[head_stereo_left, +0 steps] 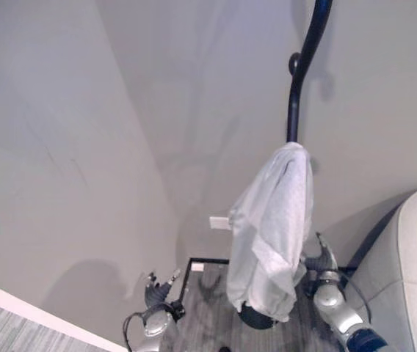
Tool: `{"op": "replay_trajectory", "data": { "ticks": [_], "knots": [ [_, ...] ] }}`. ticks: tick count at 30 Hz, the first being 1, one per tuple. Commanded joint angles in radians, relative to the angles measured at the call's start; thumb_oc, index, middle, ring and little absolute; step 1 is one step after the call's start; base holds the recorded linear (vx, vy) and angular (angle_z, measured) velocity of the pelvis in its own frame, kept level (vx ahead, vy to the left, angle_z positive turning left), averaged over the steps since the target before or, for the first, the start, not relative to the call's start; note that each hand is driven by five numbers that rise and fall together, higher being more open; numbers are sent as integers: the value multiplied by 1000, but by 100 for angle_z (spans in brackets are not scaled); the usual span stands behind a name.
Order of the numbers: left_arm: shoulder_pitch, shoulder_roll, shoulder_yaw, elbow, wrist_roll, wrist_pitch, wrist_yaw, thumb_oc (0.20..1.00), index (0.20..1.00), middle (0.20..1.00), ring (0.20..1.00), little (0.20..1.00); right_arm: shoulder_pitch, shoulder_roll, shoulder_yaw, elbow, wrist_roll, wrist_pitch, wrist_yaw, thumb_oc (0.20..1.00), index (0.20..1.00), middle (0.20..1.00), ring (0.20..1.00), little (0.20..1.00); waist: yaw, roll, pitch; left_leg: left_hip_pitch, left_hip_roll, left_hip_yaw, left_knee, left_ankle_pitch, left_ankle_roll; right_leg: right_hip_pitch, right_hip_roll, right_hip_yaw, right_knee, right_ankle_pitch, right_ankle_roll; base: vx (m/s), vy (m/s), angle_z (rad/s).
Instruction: Hang the clothes on the sofa on the clothes rack.
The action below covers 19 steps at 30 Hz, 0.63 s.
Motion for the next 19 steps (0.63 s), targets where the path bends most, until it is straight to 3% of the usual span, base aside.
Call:
{"op": "replay_trajectory", "data": {
  "ticks": [1, 7, 8, 11, 14, 19],
  "knots": [
    [-61, 5, 30, 66, -110, -7, -40, 1000, 1000, 1000, 1000, 1000, -10, 30, -33, -27, 235, -86, 78, 1000, 1000, 1000, 1000, 1000, 31, -1, 5, 27, 101, -18, 11, -57, -84, -34, -26, -5, -21, 181, 13, 0, 0, 0],
    [-48, -24, 59, 206, -173, 43, -127, 1000, 1000, 1000, 1000, 1000, 13, 159, -152, 197, 759, -112, 271, 1000, 1000, 1000, 1000, 1000, 38, -7, 3, 33, 99, -24, 11, -62, -88, -28, -24, -12, -19, 176, 9, -2, -4, 1],
    [-53, -35, 67, 276, -207, 54, -181, 1000, 1000, 1000, 1000, 1000, 10, 200, -204, 333, 908, -79, 356, 1000, 1000, 1000, 1000, 1000, 40, -8, 3, 33, 99, -24, 11, -63, -90, -26, -24, -15, -15, 175, 9, -6, -16, 4],
    [-59, -52, 74, 325, -251, 70, -232, 1000, 1000, 1000, 1000, 1000, -5, 236, -271, 477, 1045, -33, 415, 1000, 1000, 1000, 1000, 1000, 42, -5, 0, 33, 98, -26, 11, -64, -91, -26, -23, -15, -12, 173, 8, -10, -3, 1],
    [-63, -68, 78, 452, -243, 112, -328, 1000, 1000, 1000, 1000, 1000, -23, 220, -373, 703, 1042, 37, 475, 1000, 1000, 1000, 1000, 1000, 38, 6, 0, 32, 101, -27, 11, -56, -90, -30, -18, -16, -4, 176, 8, 6, 2, 2],
    [-73, -62, 66, 512, -171, 132, -374, 1000, 1000, 1000, 1000, 1000, -25, 167, -426, 844, 931, 87, 493, 1000, 1000, 1000, 1000, 1000, 23, 16, -4, 33, 104, -27, 11, -56, -91, -32, -17, -21, -3, 177, 7, 5, 0, 4]
  ]
}}
